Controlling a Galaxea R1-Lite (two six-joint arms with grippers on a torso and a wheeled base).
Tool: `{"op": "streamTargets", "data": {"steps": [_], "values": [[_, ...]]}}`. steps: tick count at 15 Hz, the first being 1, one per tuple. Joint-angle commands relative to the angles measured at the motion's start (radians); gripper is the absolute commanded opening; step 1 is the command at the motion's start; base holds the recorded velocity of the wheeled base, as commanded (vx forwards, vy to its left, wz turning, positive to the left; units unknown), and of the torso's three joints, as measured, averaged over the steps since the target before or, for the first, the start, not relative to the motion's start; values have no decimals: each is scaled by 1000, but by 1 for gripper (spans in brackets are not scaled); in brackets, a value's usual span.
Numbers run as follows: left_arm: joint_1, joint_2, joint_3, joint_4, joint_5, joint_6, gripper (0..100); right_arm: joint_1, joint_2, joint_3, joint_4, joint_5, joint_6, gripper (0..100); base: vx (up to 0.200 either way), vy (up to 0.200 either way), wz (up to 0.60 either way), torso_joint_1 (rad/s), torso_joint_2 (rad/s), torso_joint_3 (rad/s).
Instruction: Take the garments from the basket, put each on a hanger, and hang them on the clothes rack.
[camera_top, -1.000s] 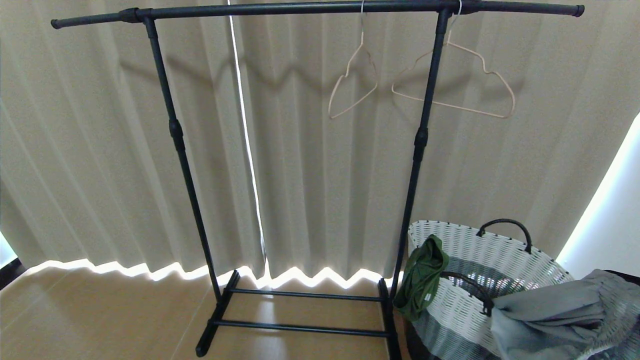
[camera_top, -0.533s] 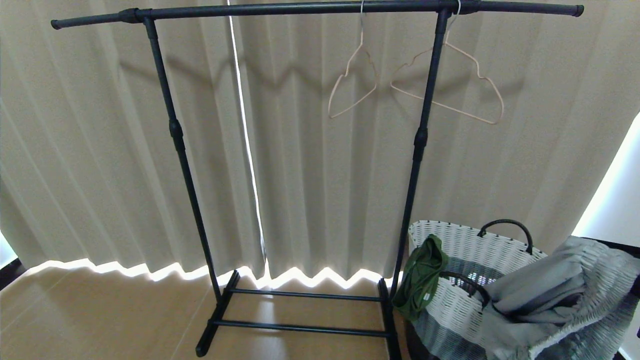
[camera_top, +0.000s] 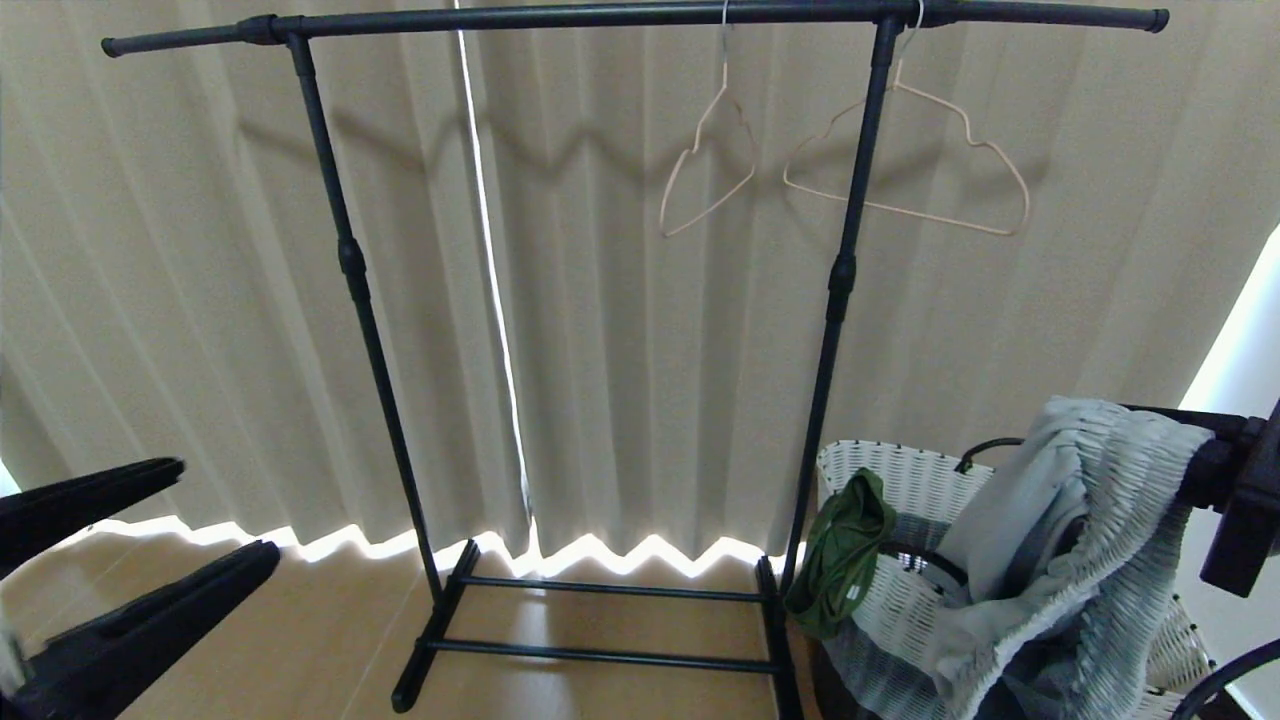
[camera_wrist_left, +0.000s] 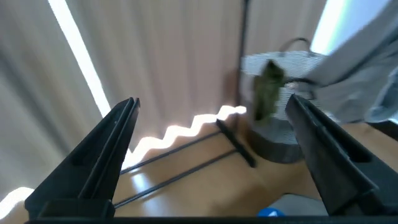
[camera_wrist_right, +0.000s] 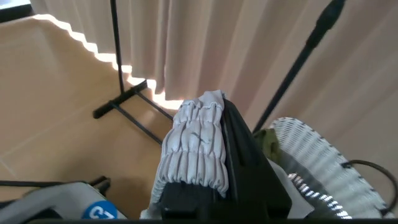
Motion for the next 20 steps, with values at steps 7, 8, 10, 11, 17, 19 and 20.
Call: {"op": "streamTargets", "data": {"steps": [7,8,10,11,17,19,20], "values": [[-532,601,-268,-182,229,-148,100,4,178,-100,-123,-1,68,0,0,0,0,0,0,0],[-612,620,-282,-183,234,-167,100,2,183,-100,-131,-1,76,0,0,0,0,0,0,0],[-727,701,-319,-194,279,-239,100,2,181,-100,-131,0,77,0,0,0,0,0,0,0],[-759,750,-342,-202,321,-264,100,2,181,-108,-131,0,77,0,0,0,0,0,0,0],[-820,994,-467,-203,397,-294,100,2,177,-206,-121,45,79,0,0,0,0,0,0,0],[-811,1057,-507,-202,435,-299,100,2,157,-206,-129,52,77,0,0,0,0,0,0,0],[-799,1077,-526,-202,440,-299,100,2,137,-203,-128,71,79,0,0,0,0,0,0,0]]}}
